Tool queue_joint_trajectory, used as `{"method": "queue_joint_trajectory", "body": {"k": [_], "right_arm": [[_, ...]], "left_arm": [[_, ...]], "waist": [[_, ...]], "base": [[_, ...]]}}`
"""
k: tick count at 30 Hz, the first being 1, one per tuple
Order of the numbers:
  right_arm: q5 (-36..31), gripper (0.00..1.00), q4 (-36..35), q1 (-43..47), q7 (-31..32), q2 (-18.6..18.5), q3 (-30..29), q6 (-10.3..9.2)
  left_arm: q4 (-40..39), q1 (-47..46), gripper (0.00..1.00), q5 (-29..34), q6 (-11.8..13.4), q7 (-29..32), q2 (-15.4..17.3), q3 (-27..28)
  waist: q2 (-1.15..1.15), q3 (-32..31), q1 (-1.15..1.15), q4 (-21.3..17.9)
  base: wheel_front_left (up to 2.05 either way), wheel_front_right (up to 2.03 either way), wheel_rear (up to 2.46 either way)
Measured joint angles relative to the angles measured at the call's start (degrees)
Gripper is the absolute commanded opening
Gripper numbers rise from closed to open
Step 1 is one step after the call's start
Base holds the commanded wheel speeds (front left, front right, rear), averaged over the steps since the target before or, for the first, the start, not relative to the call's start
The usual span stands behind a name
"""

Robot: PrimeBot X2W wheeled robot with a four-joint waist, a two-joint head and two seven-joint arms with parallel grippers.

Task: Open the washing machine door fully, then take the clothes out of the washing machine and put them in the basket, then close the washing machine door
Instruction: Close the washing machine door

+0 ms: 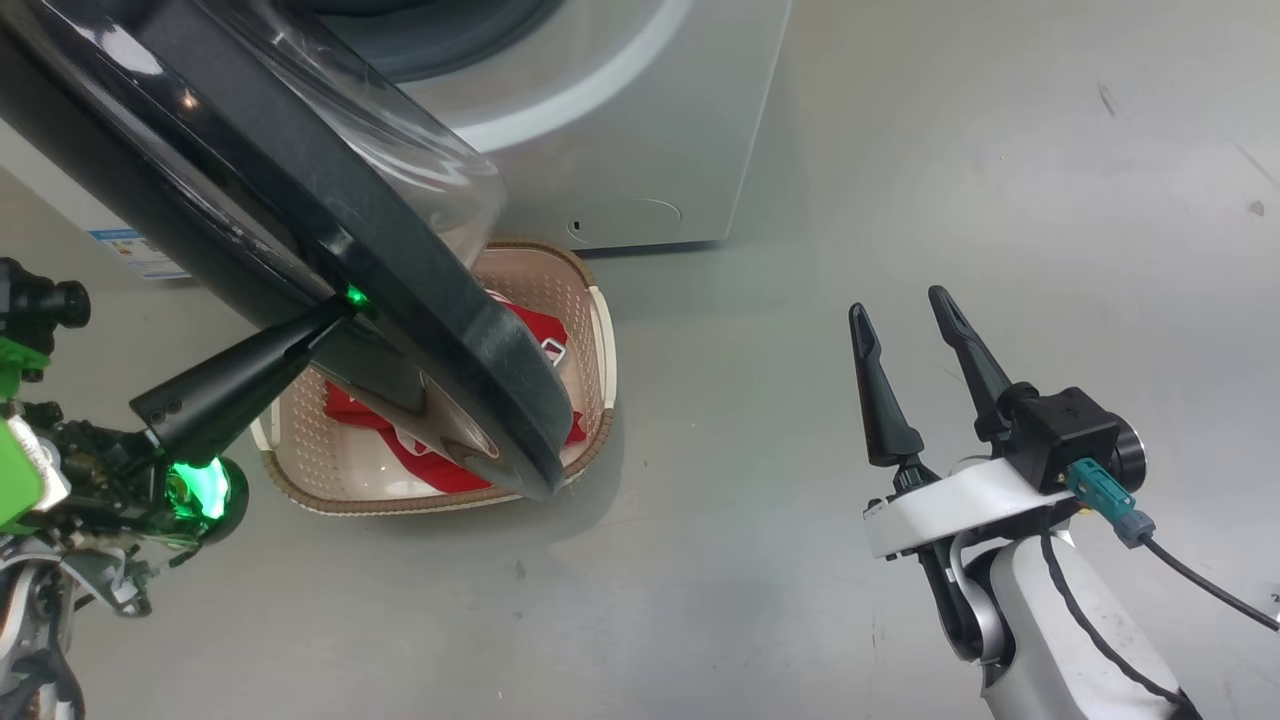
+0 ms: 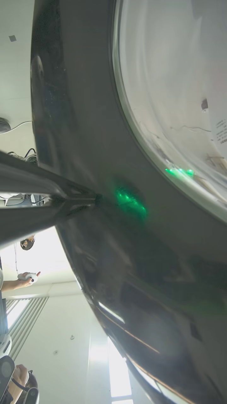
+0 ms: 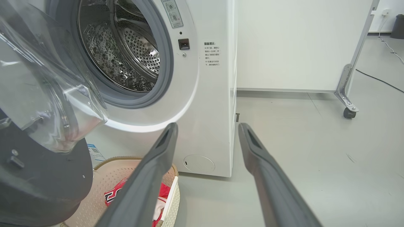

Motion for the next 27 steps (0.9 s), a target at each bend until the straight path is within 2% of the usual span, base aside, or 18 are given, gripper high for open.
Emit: {"method": "queue_joint_trajectory", "body": {"k": [27], "right_arm": [[2.5,1.0,2.9,-3.3,-0.6,0.6,1.7,0.58]], "left_arm": [[9.1,-17.3,0.0,0.6,5.3,-5.3,-2.2,-0.7]], "waist": [[0.0,4.2,0.0,-10.1]], "base": [[0.0,0.0,0.0]]}}
